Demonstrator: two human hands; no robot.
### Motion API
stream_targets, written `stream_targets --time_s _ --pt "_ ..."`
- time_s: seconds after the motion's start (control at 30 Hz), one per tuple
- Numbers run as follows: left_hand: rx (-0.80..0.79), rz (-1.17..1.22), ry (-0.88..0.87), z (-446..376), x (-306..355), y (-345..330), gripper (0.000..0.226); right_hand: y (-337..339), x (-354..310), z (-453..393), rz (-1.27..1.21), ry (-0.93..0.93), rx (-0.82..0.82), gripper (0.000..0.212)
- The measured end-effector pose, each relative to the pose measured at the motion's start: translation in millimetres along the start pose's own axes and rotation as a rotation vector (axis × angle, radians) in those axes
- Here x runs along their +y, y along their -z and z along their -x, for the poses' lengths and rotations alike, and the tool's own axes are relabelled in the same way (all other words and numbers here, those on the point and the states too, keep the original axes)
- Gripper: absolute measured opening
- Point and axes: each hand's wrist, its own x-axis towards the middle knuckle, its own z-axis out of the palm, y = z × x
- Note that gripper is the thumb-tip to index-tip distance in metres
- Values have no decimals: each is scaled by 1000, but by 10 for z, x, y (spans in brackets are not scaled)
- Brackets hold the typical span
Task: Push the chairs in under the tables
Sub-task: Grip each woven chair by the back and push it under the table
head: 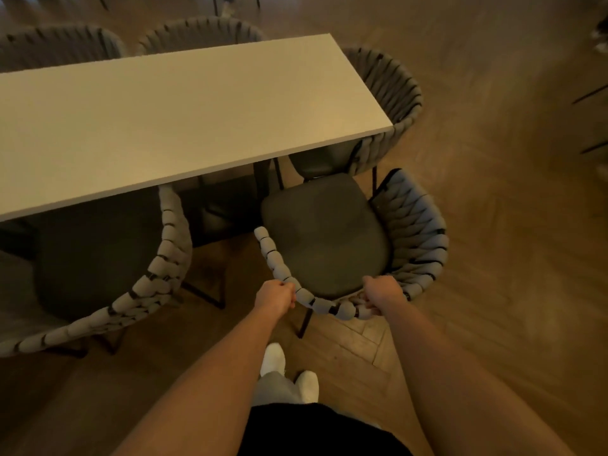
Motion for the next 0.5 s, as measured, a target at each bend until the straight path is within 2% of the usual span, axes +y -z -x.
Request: stream_targets --time_s 0.13,0.23,0.37,0.43,0.5 --pt "-40 3 51 -204 206 -160 24 248 4 -152 95 55 46 23" --pt "-66 39 80 -316 324 -323 23 423 81 -380 162 43 38 29" --pt "-85 120 161 -381 393 -550 16 621 110 -530 -86 -3 57 27" --pt "-58 174 180 -391 434 -683 11 725 127 -688 -6 16 29 26" --pt "-24 242 199 -392 470 -808 9 837 201 -971 -46 2 62 30"
